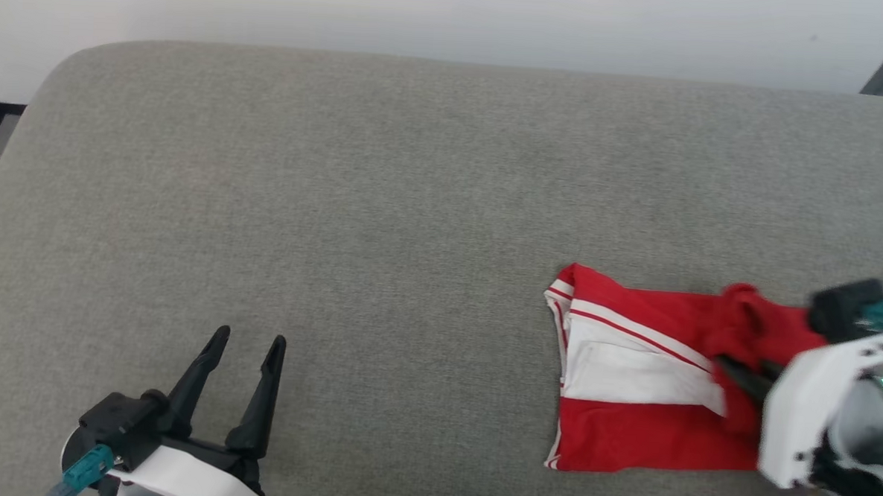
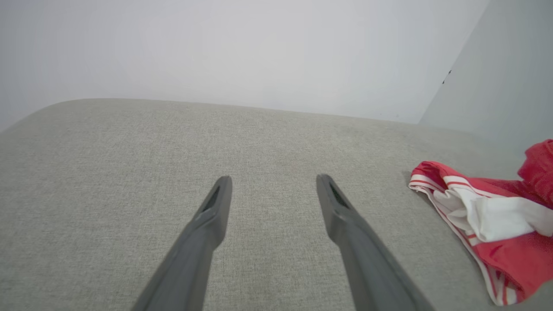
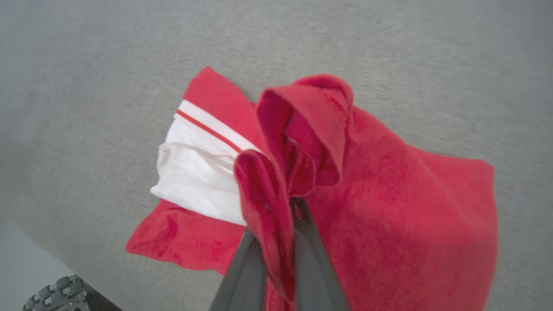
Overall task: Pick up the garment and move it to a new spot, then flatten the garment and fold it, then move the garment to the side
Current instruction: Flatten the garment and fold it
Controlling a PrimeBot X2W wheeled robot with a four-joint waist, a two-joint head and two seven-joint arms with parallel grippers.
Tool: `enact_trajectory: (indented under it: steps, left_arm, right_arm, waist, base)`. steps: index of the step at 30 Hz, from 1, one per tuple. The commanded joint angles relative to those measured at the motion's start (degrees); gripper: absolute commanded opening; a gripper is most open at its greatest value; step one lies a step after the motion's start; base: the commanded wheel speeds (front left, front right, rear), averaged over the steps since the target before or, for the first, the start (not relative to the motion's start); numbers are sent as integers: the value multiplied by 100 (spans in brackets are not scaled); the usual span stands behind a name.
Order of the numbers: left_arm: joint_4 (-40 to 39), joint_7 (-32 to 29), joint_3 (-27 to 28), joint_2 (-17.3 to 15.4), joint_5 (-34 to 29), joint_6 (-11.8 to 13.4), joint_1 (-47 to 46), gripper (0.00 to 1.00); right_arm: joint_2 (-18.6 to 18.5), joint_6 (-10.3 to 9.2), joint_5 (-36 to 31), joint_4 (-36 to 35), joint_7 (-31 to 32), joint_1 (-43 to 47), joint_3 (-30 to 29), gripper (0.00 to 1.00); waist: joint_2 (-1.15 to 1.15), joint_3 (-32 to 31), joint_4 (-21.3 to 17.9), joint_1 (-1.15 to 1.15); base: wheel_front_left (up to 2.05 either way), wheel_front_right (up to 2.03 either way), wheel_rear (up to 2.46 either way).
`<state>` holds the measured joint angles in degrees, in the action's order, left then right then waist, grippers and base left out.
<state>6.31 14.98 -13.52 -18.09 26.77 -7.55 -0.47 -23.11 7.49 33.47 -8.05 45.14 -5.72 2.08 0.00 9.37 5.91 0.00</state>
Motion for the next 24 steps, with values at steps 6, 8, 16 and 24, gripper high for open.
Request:
enact_trajectory:
  steps: [6,8,16,24]
  left_arm:
    - [-2,28,-222,-13,237,13,-169,100]
    - [6,28,-268,-15,276,13,-206,100]
    - [145,28,-430,74,352,13,-340,100]
    - [239,28,-357,90,415,13,-281,100]
  right_arm:
    - [121,0,-11,152,-56,-524,1010,0]
    - [141,0,4,298,-103,-648,1217,0]
    - [148,0,-137,1169,-438,-993,1626,0]
    - [173,0,-31,1534,-891,-993,1707,100]
  waist:
    - [0,120,271,0]
    - [0,160,349,0]
    - [0,231,607,0]
    - [0,114,584,0]
  base:
    - [0,0,0]
    - [0,0,0]
    - [0,0,0]
    - [0,0,0]
